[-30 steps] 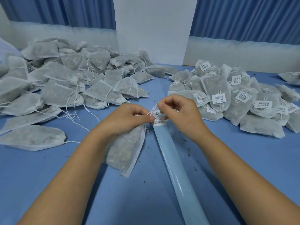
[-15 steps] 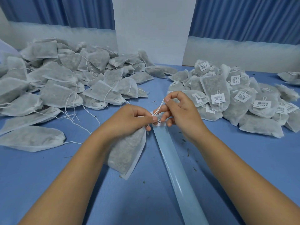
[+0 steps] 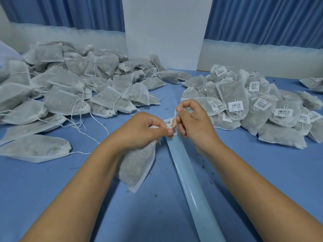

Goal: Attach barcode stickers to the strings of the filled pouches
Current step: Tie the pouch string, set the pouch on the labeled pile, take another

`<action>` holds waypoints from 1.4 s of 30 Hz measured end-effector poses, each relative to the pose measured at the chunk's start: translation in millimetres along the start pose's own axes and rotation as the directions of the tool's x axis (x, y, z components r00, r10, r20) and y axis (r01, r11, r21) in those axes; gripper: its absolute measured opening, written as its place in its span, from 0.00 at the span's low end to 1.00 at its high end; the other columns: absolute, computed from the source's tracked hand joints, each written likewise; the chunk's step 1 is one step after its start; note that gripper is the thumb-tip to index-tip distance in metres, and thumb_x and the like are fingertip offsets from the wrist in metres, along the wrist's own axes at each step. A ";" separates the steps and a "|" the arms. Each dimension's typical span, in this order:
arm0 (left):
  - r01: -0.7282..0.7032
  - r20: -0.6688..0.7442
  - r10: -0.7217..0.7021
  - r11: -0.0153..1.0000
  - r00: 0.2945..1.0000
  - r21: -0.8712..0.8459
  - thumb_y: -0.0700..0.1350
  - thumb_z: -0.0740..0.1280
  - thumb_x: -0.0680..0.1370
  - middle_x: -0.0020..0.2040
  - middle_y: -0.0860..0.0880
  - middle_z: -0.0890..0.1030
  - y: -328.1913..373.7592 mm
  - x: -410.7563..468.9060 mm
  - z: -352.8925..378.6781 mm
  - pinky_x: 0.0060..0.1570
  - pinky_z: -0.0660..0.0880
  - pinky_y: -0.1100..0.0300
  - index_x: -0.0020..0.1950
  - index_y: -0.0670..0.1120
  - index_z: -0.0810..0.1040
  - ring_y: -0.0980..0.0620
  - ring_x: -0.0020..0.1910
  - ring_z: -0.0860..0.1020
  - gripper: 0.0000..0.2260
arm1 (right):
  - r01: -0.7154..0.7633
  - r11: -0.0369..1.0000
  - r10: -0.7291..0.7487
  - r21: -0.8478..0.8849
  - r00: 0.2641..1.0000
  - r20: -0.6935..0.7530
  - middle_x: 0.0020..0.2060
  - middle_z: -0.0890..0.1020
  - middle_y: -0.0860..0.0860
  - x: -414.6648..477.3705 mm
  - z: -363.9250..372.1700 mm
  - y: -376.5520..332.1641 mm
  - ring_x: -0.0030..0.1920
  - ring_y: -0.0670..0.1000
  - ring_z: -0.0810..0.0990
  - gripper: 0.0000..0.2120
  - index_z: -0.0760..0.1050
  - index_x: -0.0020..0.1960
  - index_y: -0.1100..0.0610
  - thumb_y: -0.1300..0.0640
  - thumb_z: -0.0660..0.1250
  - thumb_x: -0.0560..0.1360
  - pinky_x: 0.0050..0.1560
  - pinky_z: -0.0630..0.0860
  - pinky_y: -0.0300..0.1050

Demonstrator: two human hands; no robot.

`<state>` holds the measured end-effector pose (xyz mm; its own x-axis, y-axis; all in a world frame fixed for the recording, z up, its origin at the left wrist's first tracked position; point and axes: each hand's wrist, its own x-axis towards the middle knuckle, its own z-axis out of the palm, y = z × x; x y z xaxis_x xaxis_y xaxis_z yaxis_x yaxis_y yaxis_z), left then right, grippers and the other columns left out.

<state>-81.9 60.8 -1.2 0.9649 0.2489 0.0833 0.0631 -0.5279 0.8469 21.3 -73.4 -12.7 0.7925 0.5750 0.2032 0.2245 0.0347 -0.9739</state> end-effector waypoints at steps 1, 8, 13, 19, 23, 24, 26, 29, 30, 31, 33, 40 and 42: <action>-0.006 0.001 0.006 1.000 1.000 -0.002 0.50 0.74 0.75 0.26 0.50 0.70 0.3 0.2 0.2 0.20 0.58 0.70 0.42 0.50 0.87 0.58 0.19 0.61 0.06 | -0.002 1.000 0.002 0.016 1.000 0.001 0.25 0.76 0.47 0.0 0.8 0.2 0.21 0.46 0.66 0.07 0.68 0.46 0.52 0.59 0.60 0.82 0.22 0.63 0.35; -0.048 -0.098 0.044 0.998 0.994 -0.038 0.49 0.72 0.77 0.25 0.57 0.76 -5.9 5.3 9.4 0.23 0.60 0.71 0.41 0.46 0.85 0.60 0.21 0.65 0.09 | -0.010 0.995 0.013 0.100 0.999 -0.035 0.27 0.79 0.48 0.1 -4.9 -4.4 0.22 0.45 0.67 0.05 0.69 0.47 0.53 0.59 0.60 0.82 0.22 0.65 0.36; 0.070 -0.066 -0.073 0.996 0.995 -0.055 0.63 0.65 0.74 0.44 0.45 0.82 -16.3 9.4 -5.7 0.47 0.69 0.59 0.45 0.55 0.82 0.55 0.43 0.74 0.14 | 0.094 0.983 -0.090 0.157 0.996 -0.029 0.33 0.83 0.50 -1.2 -5.3 -9.2 0.25 0.46 0.72 0.04 0.70 0.48 0.54 0.59 0.61 0.82 0.25 0.70 0.36; 0.313 0.043 -0.325 0.853 0.945 -0.418 0.44 0.69 0.78 0.41 0.52 0.84 -24.9 10.3 -21.9 0.33 0.74 0.69 0.54 0.49 0.84 0.61 0.36 0.80 0.07 | 0.200 0.974 -0.201 0.109 0.980 0.000 0.38 0.82 0.53 -5.2 -1.1 -7.3 0.30 0.46 0.76 0.05 0.72 0.48 0.55 0.62 0.62 0.81 0.29 0.73 0.39; 0.344 0.048 -0.351 0.870 0.935 -0.354 0.52 0.73 0.75 0.40 0.50 0.80 -29.7 8.0 -27.7 0.38 0.70 0.61 0.47 0.48 0.83 0.53 0.38 0.76 0.08 | 0.267 0.960 -0.269 0.082 0.963 0.010 0.39 0.80 0.56 -6.0 -1.0 -7.3 0.33 0.44 0.78 0.04 0.72 0.49 0.57 0.63 0.62 0.81 0.31 0.73 0.37; 0.369 0.029 -0.377 0.886 0.926 -0.281 0.55 0.73 0.74 0.36 0.51 0.77 -29.7 7.3 -28.3 0.35 0.67 0.62 0.43 0.49 0.82 0.53 0.35 0.73 0.10 | 0.277 0.958 -0.279 0.073 0.960 0.020 0.39 0.80 0.55 -6.4 -0.7 -7.2 0.33 0.44 0.77 0.04 0.73 0.49 0.57 0.63 0.62 0.81 0.32 0.74 0.38; 0.406 -0.016 -0.413 0.900 0.910 -0.161 0.61 0.72 0.73 0.27 0.55 0.69 -29.1 7.8 -28.3 0.28 0.60 0.62 0.33 0.51 0.76 0.55 0.25 0.66 0.16 | 0.301 0.953 -0.302 0.028 0.953 0.033 0.40 0.80 0.52 -7.7 0.4 -6.6 0.36 0.44 0.78 0.04 0.74 0.48 0.55 0.62 0.64 0.80 0.35 0.74 0.40; 0.384 -0.158 -0.404 0.912 0.901 -0.143 0.62 0.71 0.73 0.23 0.56 0.62 -29.3 13.0 -24.3 0.27 0.56 0.60 0.28 0.52 0.64 0.54 0.22 0.61 0.24 | 0.348 0.929 -0.345 -0.128 0.938 0.043 0.42 0.80 0.45 -11.4 4.8 -4.4 0.41 0.45 0.77 0.06 0.77 0.46 0.49 0.60 0.67 0.78 0.39 0.75 0.43; 0.355 -0.216 -0.388 0.918 0.896 -0.174 0.62 0.71 0.74 0.23 0.56 0.62 -29.7 15.4 -21.9 0.27 0.55 0.60 0.28 0.51 0.63 0.54 0.22 0.60 0.24 | 0.368 0.912 -0.364 -0.181 0.930 0.057 0.43 0.79 0.44 -13.0 7.2 -3.8 0.42 0.43 0.77 0.08 0.77 0.45 0.46 0.59 0.68 0.77 0.40 0.74 0.40; 0.324 -0.264 -0.374 0.922 0.889 -0.212 0.62 0.70 0.74 0.23 0.56 0.62 -29.9 17.3 -19.9 0.27 0.56 0.60 0.29 0.51 0.62 0.53 0.23 0.60 0.25 | 0.387 0.895 -0.380 -0.223 0.922 0.077 0.45 0.77 0.44 -14.6 9.4 -3.1 0.43 0.43 0.77 0.08 0.77 0.44 0.44 0.58 0.69 0.77 0.41 0.73 0.37; 0.267 -0.326 -0.353 0.922 0.877 -0.281 0.62 0.69 0.75 0.23 0.55 0.63 -28.9 19.0 -16.9 0.29 0.60 0.60 0.30 0.50 0.63 0.53 0.24 0.63 0.24 | 0.409 0.872 -0.391 -0.267 0.912 0.122 0.48 0.76 0.46 -17.0 13.3 -1.1 0.45 0.45 0.77 0.07 0.79 0.45 0.45 0.58 0.71 0.76 0.41 0.73 0.34; 0.077 -0.423 -0.239 0.928 0.874 -0.364 0.60 0.69 0.77 0.29 0.50 0.60 -20.7 18.9 -7.5 0.28 0.57 0.58 0.30 0.51 0.62 0.54 0.27 0.59 0.23 | 0.418 0.845 -0.383 -0.332 0.908 0.169 0.57 0.73 0.46 -19.0 16.1 2.3 0.62 0.40 0.72 0.04 0.82 0.47 0.49 0.58 0.71 0.76 0.54 0.71 0.33; 0.030 -0.470 -0.218 0.926 0.855 -0.376 0.59 0.69 0.77 0.32 0.48 0.64 -20.2 18.9 -7.3 0.30 0.60 0.58 0.33 0.48 0.67 0.53 0.30 0.63 0.20 | 0.384 0.879 -0.344 -0.281 0.921 0.184 0.60 0.73 0.41 -18.7 16.6 1.7 0.66 0.40 0.70 0.05 0.81 0.48 0.48 0.58 0.69 0.77 0.54 0.73 0.34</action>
<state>-66.7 82.1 -12.9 0.6916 0.7099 0.1331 -0.0085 -0.1763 0.9843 -2.6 -70.6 -19.9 0.5483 0.6681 0.5030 0.6612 0.0220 -0.7499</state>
